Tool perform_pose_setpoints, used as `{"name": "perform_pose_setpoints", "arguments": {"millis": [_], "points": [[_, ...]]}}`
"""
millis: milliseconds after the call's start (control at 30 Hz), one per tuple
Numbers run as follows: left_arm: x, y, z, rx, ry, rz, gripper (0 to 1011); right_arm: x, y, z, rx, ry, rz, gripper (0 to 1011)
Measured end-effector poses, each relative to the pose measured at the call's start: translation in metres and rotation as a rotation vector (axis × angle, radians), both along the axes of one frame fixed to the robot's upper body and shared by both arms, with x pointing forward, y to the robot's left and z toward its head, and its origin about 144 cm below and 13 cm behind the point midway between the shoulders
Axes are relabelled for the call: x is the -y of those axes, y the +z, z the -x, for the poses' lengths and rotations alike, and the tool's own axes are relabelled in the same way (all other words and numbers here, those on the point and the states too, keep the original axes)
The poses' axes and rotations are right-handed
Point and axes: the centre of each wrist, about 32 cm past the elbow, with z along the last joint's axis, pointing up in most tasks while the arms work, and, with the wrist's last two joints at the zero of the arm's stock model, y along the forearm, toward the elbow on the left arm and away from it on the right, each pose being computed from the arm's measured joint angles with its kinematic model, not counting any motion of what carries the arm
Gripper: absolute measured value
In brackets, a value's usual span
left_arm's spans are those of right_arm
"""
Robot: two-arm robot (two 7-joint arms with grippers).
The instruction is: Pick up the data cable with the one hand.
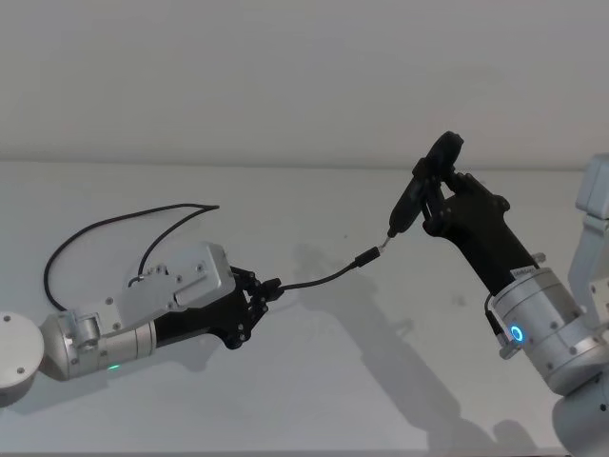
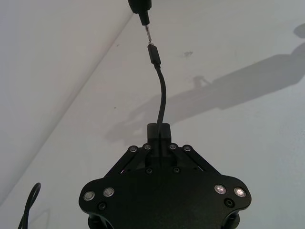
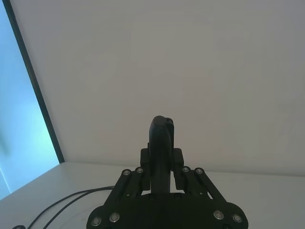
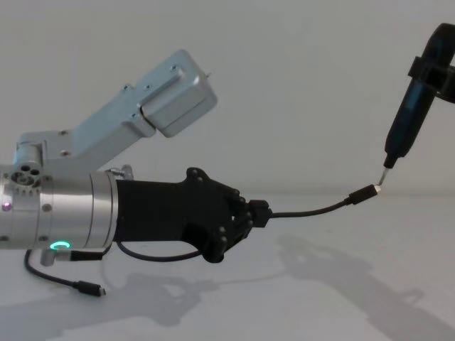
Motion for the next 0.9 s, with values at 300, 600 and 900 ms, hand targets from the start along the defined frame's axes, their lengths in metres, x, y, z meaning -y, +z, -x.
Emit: {"name": "perform_pose_setpoints", "arguments": {"millis": [300, 600, 900], "points": [[0.0000, 0.0000, 0.0000, 0.000, 0.000, 0.000, 31, -0.0010, -0.0017, -0.0020, -0.007, -0.002, -0.003, 275], [0.0000, 0.0000, 0.0000, 0.000, 0.000, 0.000, 31, -0.0016, -0.0023, -0.0031, -0.010, -0.004, -0.003, 274], [0.0000, 0.0000, 0.0000, 0.000, 0.000, 0.000, 29, -0.0019, -0.0028, -0.0036, -0.012, -0.005, -0.002, 275]]}}
